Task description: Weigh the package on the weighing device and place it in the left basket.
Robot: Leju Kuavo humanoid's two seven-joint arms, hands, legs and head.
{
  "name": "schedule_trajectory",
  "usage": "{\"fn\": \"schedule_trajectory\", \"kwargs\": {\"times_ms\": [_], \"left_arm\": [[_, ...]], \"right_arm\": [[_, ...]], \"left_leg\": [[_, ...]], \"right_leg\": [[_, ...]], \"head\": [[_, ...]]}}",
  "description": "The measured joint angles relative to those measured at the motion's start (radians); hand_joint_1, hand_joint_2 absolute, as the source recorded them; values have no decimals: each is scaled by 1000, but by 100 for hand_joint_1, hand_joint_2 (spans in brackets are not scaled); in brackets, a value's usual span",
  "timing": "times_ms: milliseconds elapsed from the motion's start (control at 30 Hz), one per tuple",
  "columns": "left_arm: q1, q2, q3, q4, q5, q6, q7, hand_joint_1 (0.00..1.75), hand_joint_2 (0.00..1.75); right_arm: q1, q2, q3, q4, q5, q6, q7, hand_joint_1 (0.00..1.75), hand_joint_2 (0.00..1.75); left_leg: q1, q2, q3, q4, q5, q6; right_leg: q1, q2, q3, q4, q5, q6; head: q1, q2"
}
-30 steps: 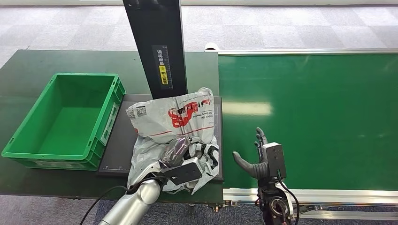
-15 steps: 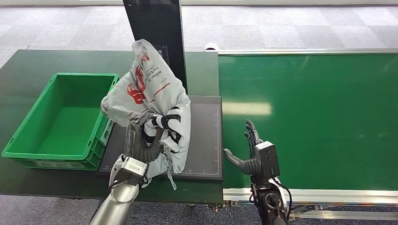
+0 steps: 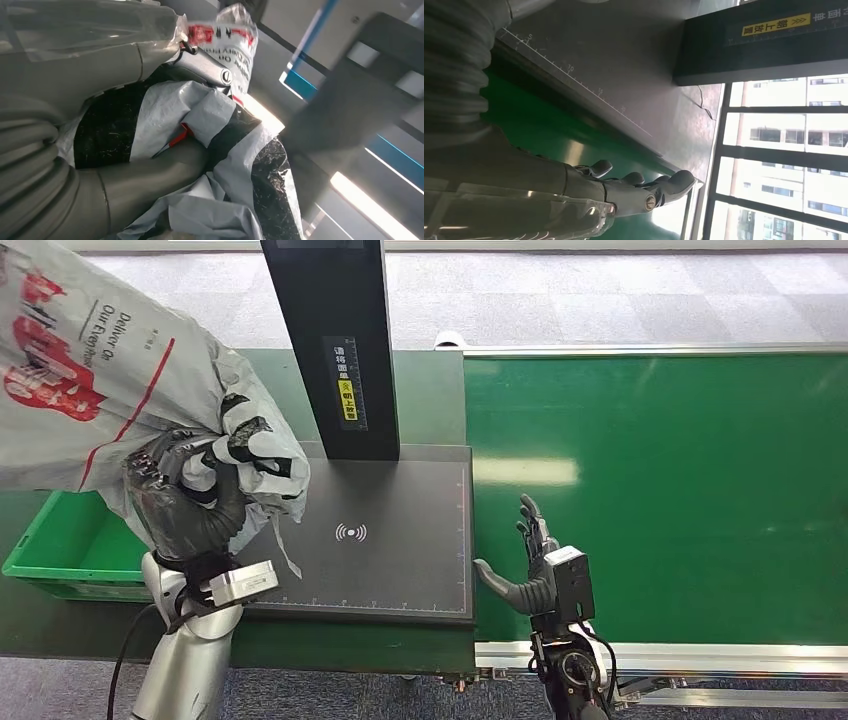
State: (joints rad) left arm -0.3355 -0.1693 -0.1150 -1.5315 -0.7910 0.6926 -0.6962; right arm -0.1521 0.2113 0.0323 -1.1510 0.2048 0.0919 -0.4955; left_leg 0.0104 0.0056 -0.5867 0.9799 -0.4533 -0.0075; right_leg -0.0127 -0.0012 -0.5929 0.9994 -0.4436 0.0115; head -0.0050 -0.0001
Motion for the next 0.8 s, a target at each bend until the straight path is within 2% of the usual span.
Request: {"fn": "schedule_trajectory", "kwargs": {"times_ms": [433, 600, 667, 800], "left_arm": [[-136, -2, 240, 187, -174, 2, 0, 175, 175], [-202, -8, 406, 248, -339, 3, 9, 175, 175], [-239, -4, 480, 299, -460, 4, 74, 175, 175], [-298, 25, 568, 431, -689, 4, 313, 175, 175]], "right_arm": [[24, -14, 7, 0, -17, -10, 0, 0, 175], [30, -16, 9, 0, -21, -13, 0, 0, 175], [34, -19, 10, 0, -22, -14, 1, 0, 175], [41, -23, 12, -3, -22, -17, 8, 0, 175]], "left_leg": [[0, 0, 0, 0, 0, 0], [0, 1, 0, 0, 0, 0], [0, 0, 0, 0, 0, 0], [0, 1, 1, 0, 1, 0]], "right_leg": [[0, 0, 0, 0, 0, 0], [0, 1, 0, 0, 0, 0], [0, 0, 0, 0, 0, 0], [0, 1, 0, 1, 0, -1]], "head": [[0, 0], [0, 0], [0, 0], [0, 0]]}}
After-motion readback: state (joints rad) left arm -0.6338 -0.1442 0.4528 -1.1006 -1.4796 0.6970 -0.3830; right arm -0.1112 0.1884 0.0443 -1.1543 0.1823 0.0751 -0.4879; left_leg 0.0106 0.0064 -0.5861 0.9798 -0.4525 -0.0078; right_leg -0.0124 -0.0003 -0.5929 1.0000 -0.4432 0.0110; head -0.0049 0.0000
